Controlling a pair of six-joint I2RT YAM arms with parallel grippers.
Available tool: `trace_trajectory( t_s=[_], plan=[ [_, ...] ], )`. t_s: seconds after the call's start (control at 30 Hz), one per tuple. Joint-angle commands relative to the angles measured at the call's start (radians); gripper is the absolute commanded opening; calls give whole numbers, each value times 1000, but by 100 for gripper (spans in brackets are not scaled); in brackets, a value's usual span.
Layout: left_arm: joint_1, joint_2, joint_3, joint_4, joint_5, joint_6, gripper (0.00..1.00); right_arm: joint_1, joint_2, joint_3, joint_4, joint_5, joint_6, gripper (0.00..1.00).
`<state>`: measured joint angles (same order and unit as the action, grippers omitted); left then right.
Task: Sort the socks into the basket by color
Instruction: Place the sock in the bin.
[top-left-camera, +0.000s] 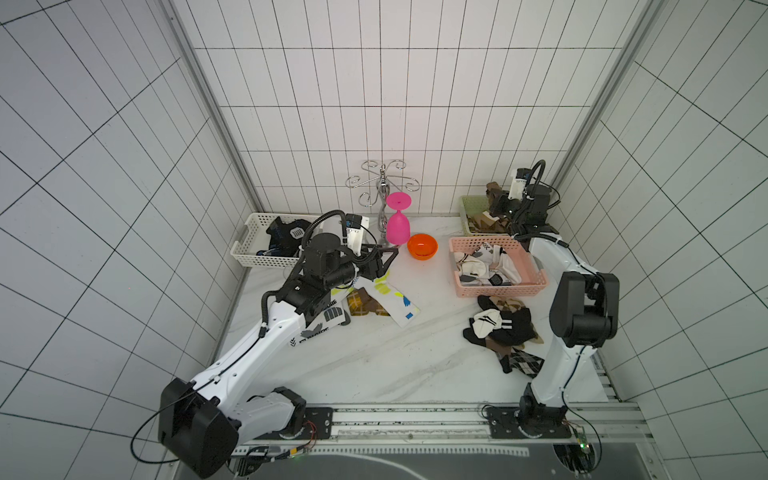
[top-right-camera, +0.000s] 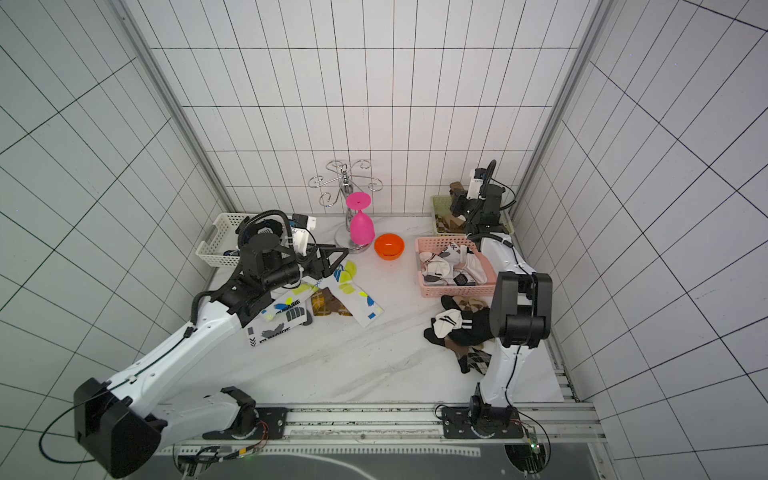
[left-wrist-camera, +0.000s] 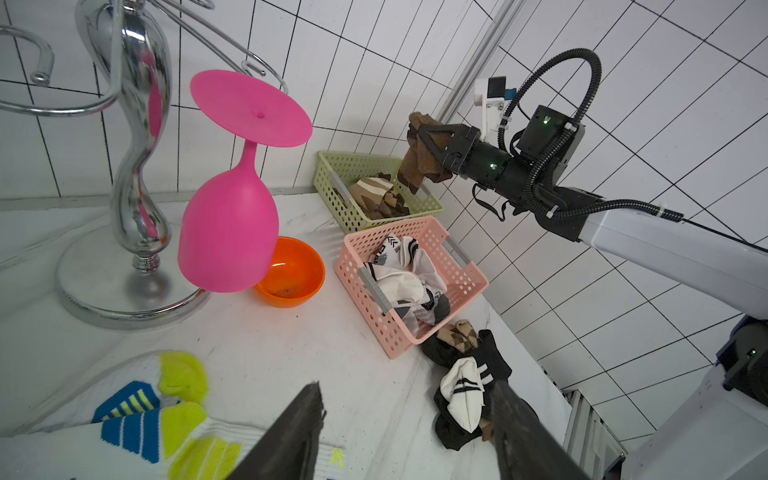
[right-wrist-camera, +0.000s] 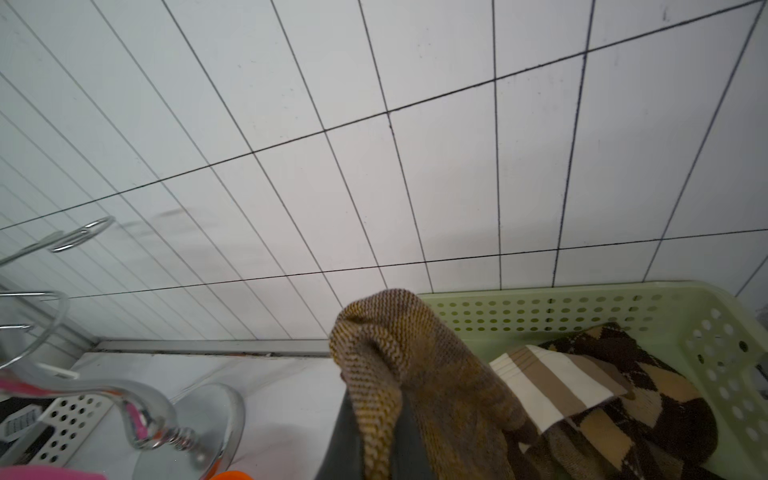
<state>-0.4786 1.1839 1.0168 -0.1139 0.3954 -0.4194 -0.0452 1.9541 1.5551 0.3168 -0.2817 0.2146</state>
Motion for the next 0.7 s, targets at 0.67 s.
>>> trace_trajectory(
  t_s=[0.67],
  plan=[
    [8,177,57,18,-57,-3,65,-53,485,465,55,235,-149,23]
  ],
)
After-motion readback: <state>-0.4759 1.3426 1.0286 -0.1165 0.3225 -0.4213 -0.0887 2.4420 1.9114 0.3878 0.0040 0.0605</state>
